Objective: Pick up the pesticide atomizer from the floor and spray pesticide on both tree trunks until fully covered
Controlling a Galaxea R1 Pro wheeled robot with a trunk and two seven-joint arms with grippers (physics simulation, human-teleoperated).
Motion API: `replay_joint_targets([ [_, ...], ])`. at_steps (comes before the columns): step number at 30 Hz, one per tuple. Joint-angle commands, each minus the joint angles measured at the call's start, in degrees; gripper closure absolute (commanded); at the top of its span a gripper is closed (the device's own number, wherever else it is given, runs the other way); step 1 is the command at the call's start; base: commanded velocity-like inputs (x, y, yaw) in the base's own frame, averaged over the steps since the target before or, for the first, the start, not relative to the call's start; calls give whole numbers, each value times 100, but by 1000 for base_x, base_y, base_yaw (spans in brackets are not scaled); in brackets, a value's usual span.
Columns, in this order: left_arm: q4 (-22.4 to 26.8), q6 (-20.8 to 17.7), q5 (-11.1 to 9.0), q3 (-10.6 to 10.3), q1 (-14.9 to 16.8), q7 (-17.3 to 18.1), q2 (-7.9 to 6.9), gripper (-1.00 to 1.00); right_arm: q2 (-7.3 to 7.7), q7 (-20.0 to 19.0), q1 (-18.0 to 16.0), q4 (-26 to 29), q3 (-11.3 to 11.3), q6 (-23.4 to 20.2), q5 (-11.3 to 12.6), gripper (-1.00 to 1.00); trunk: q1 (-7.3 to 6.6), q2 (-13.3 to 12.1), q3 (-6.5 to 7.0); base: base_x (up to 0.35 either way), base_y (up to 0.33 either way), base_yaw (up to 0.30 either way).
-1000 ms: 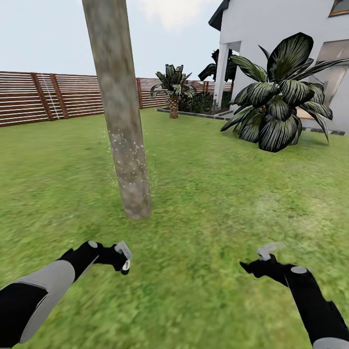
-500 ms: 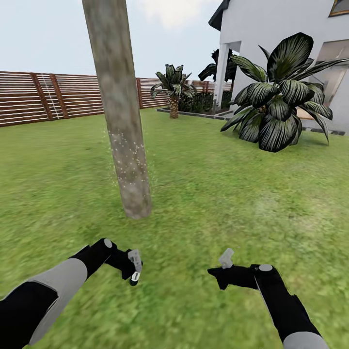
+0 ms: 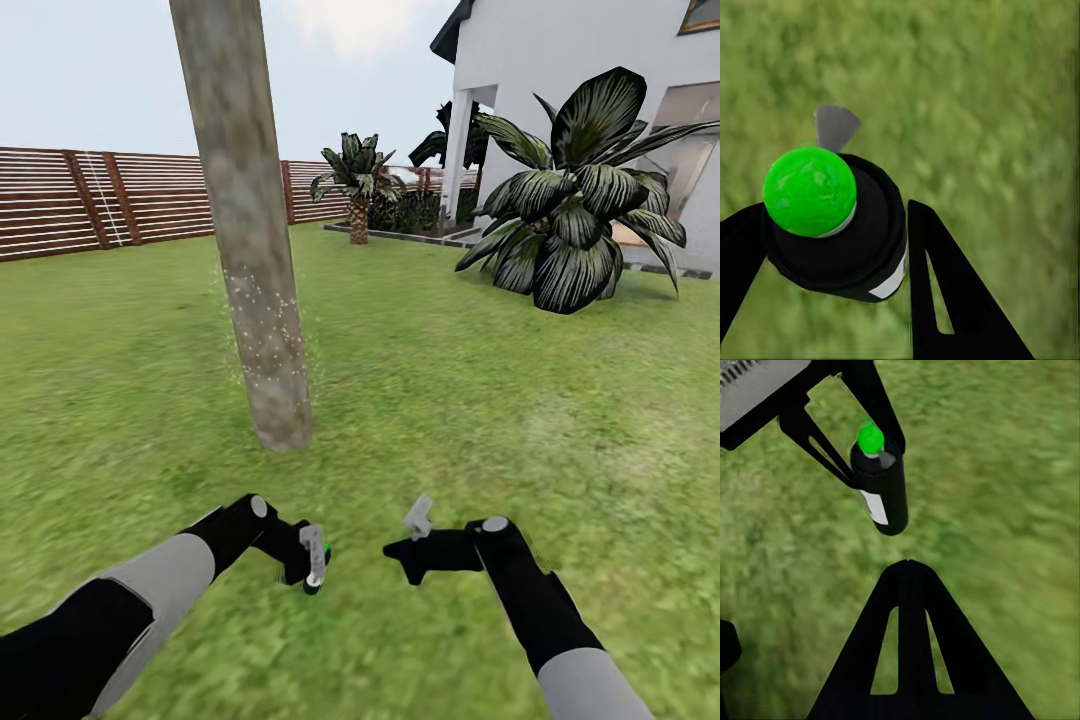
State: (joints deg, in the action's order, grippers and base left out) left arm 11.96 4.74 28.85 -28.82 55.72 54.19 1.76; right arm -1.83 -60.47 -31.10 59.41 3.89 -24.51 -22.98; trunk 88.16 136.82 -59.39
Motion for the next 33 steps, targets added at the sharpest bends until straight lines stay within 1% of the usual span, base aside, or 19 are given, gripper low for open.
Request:
replay_joint_targets([
  [1, -1, 0, 13, -15, 0, 1, 24, 100, -1, 0, -1, 0, 13, 1, 0, 100, 0, 0, 0, 0, 0, 0],
  [2, -1, 0, 12, -16, 0, 2, 39, 100, -1, 0, 1, 0, 20, 0, 0, 100, 0, 0, 0, 0, 0, 0],
  [5, -1, 0, 15, -25, 0, 4, 158, 100, -2, 0, 2, 0, 31, 1, -3, 100, 0, 0, 0, 0, 0, 0],
  [7, -1, 0, 15, -26, 0, 4, 273, 100, -2, 0, 0, 0, 32, -1, -5, 100, 0, 0, 0, 0, 0, 0],
  [12, -1, 1, 15, -27, 0, 4, 464, 100, -2, 0, -1, 0, 33, 5, -4, 100, 0, 0, 0, 0, 0, 0],
  [15, -1, 1, 15, -29, 0, 14, 507, 100, 0, 0, -1, 0, 33, 4, -5, 100, 0, 0, 0, 0, 0, 0],
  [19, 7, 9, 15, -29, 0, 232, 579, 100, -2, 0, 2, 0, 33, 7, -5, 100, 0, 0, 0, 0, 0, 0],
  [25, 36, 18, 11, -30, 0, 258, 695, 100, 5, 0, 2, 0, 33, 8, -5, 100, 0, 0, 0, 0, 0, 0],
  [28, 190, 18, 7, -33, 0, 270, 709, 100, 7, 0, 0, 0, 33, 8, -5, 100, 0, 0, 0, 0, 0, 0],
  [33, 234, 18, 6, -27, 0, 334, 717, 100, 7, 0, 3, 0, 33, 8, -5, 100, 0, 0, 0, 0, 0, 0],
])
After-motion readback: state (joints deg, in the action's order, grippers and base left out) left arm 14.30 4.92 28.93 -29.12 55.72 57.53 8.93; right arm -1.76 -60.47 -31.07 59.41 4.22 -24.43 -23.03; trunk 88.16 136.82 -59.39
